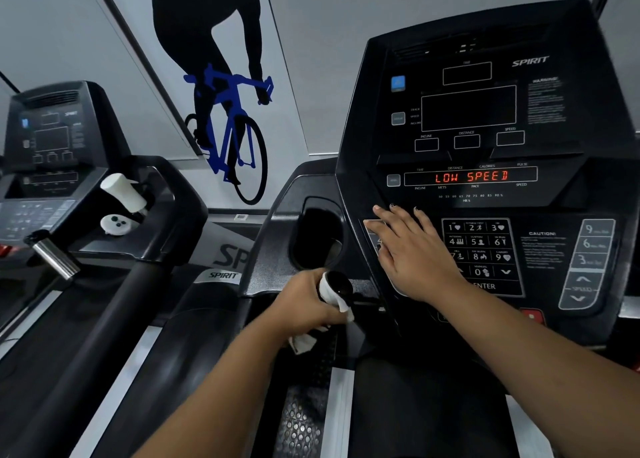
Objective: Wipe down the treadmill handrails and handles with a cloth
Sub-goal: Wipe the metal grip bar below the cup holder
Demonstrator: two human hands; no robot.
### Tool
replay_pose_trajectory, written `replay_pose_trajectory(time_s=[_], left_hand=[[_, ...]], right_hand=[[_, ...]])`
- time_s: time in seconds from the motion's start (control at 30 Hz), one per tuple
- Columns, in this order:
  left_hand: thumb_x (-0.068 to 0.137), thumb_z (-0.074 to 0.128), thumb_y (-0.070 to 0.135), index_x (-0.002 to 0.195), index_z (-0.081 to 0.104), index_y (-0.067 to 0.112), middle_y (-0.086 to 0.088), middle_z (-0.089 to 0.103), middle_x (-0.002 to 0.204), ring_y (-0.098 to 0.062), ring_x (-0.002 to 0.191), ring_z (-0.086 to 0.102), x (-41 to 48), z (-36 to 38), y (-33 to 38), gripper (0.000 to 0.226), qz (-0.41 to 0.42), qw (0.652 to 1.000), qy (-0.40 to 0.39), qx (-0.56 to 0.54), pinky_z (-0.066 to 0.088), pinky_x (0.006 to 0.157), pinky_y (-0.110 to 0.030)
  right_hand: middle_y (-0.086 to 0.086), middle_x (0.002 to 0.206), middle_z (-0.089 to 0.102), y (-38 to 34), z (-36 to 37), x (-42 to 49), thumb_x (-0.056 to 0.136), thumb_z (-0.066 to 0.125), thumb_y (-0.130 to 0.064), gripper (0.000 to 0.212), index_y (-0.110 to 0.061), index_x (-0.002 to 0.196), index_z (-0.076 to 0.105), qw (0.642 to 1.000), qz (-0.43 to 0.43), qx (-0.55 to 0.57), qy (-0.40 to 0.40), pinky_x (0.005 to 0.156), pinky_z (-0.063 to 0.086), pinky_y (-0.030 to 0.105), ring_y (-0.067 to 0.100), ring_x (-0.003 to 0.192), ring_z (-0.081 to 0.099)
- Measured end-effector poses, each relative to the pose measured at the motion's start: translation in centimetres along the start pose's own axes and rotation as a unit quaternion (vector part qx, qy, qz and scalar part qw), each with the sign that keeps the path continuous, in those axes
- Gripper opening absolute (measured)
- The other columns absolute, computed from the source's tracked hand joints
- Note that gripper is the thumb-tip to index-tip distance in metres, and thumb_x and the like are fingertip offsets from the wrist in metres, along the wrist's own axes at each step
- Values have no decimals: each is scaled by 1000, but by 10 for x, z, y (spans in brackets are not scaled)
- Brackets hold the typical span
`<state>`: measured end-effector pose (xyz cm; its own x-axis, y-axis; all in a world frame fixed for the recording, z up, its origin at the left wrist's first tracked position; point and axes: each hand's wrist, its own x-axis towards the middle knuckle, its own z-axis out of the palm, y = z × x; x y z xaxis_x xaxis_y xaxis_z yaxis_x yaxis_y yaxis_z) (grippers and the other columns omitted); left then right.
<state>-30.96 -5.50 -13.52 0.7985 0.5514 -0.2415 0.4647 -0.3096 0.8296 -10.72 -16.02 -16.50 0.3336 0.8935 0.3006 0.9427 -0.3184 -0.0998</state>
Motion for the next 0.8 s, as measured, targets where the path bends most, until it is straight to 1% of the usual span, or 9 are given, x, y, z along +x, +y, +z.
replay_pose_trajectory(time_s=[0.1, 0.17, 0.23, 0.3, 0.37, 0.47, 0.57, 0.7, 0.8], left_hand=[[50, 76, 4, 81, 65, 8, 1, 68, 70, -12, 64, 64, 20, -19, 9, 33, -22, 988, -155, -4, 52, 62, -27], [48, 78, 5, 94, 65, -8, -6, 69, 78, -17, 70, 66, 32, -26, 14, 49, -34, 972, -232, -23, 54, 65, -27], [54, 75, -5, 103, 61, -16, -8, 70, 83, -19, 76, 67, 39, -29, 18, 52, -26, 958, -282, -40, 55, 67, -26], [58, 71, -12, 104, 59, -18, -8, 70, 84, -18, 77, 68, 39, -28, 19, 48, -11, 956, -288, -55, 55, 67, -25], [56, 73, -11, 100, 58, -17, -6, 70, 81, -17, 74, 67, 35, -24, 16, 47, 0, 969, -237, -64, 54, 67, -26], [54, 75, -7, 90, 62, -7, -1, 67, 74, -12, 68, 63, 20, -10, 13, 38, 24, 993, -105, -55, 52, 63, -28], [57, 81, 4, 80, 63, 19, 13, 65, 67, -1, 62, 60, 3, 12, 12, 33, 45, 997, 57, -9, 48, 57, -26], [65, 78, 31, 93, 53, 38, 20, 60, 81, 1, 74, 55, -12, 40, 8, 37, 33, 955, 255, 149, 40, 62, -20], [69, 76, 36, 103, 54, 37, 18, 60, 91, -4, 81, 57, -14, 45, 6, 40, 28, 938, 291, 188, 38, 65, -23]], right_hand=[[-4, 156, 32, -1, -1, 1, 95, 25, -35, 50, -28, 142, 41, 1000, 4, 7, 4, 120, 13, 47, 18, 146, 24], [-5, 155, 33, -1, -2, 2, 94, 25, -36, 50, -29, 141, 42, 1000, 7, 11, 3, 120, 14, 47, 18, 145, 26], [-6, 155, 32, 0, -2, 2, 94, 25, -36, 50, -30, 141, 41, 1000, 8, 11, 2, 120, 15, 47, 17, 145, 26], [-6, 156, 32, 0, -2, 2, 94, 26, -37, 50, -30, 141, 41, 1000, 8, 11, 2, 120, 14, 46, 17, 145, 25], [-6, 155, 32, -1, -2, 3, 95, 27, -37, 49, -30, 141, 41, 1000, 9, 9, 3, 120, 14, 46, 17, 145, 25], [-6, 156, 31, 0, -1, 2, 95, 26, -37, 50, -30, 142, 40, 1000, 9, 7, 2, 120, 13, 46, 17, 145, 25], [-5, 156, 31, -1, 0, 1, 95, 24, -36, 51, -29, 143, 40, 1000, 4, 3, 3, 120, 13, 46, 18, 146, 24], [-4, 156, 31, -1, 0, 0, 96, 24, -35, 51, -28, 144, 39, 1000, 1, 2, 4, 120, 13, 46, 19, 147, 22], [-4, 157, 30, -1, 0, -2, 96, 23, -35, 51, -28, 144, 38, 1000, 2, -2, 2, 120, 14, 47, 18, 147, 21]])
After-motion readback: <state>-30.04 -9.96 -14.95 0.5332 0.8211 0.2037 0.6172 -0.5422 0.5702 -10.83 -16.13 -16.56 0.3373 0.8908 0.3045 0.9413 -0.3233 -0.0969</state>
